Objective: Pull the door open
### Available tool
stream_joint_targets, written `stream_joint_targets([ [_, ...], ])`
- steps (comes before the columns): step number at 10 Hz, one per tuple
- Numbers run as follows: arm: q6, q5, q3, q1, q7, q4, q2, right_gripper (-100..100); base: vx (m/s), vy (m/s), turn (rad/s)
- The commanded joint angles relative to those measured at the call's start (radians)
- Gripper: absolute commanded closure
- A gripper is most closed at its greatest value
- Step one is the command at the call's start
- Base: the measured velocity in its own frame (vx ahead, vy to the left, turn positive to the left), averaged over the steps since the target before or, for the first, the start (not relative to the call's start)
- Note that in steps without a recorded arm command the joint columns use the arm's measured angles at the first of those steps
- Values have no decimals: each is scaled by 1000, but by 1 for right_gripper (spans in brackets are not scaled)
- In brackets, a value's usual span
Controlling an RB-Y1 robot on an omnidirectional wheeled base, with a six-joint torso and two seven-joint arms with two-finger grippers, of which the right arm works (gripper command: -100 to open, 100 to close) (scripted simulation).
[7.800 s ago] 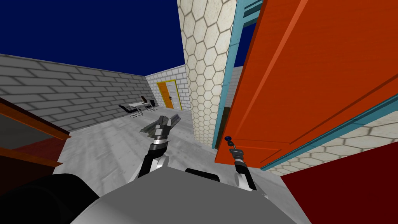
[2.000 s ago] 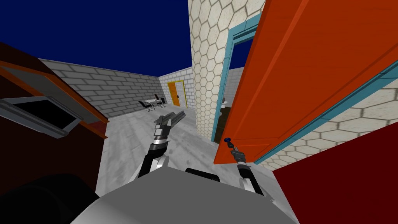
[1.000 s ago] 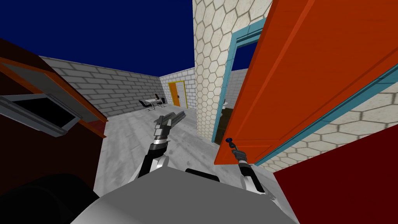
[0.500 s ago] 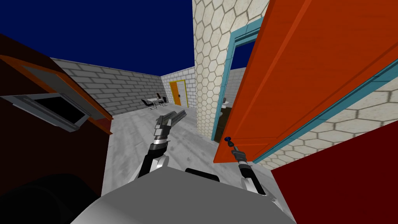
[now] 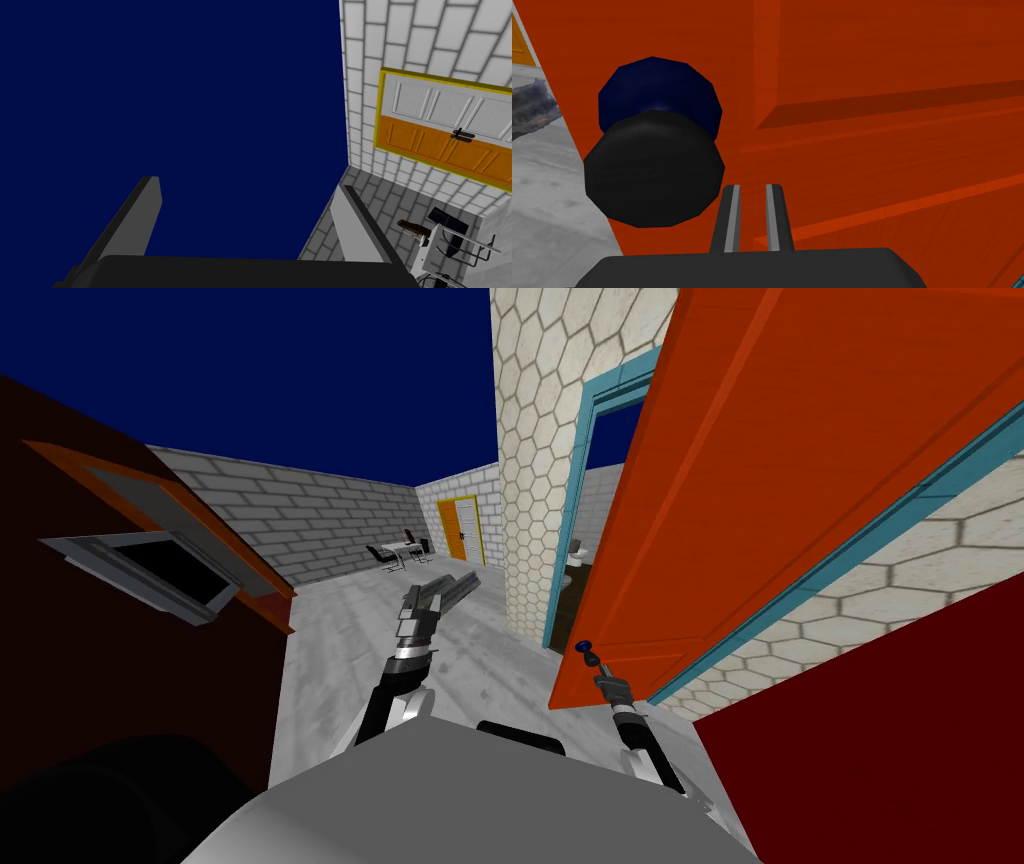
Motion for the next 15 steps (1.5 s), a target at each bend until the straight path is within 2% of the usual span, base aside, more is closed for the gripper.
stream_joint_targets([
  [1,-31,15,29,-3,-16,1,11,-100,-75,-47,69],
  [4,-31,15,29,-3,-16,1,11,-100,-35,4,14],
  [6,-68,36,71,9,-36,-14,6,-100,-118,-44,101],
  [7,-68,36,71,9,-36,-14,6,-100,-139,-92,14],
  [8,-86,46,91,15,-46,-21,3,-100,-131,-108,42],
  [9,-73,41,80,14,-40,-23,2,-100,-65,-56,17],
  [12,-120,12,44,29,-74,31,-26,-100,147,56,269],
  [14,-130,6,35,33,-81,44,-32,-100,163,24,89],
  [15,-128,9,39,27,-80,48,-28,-100,53,5,19],
])
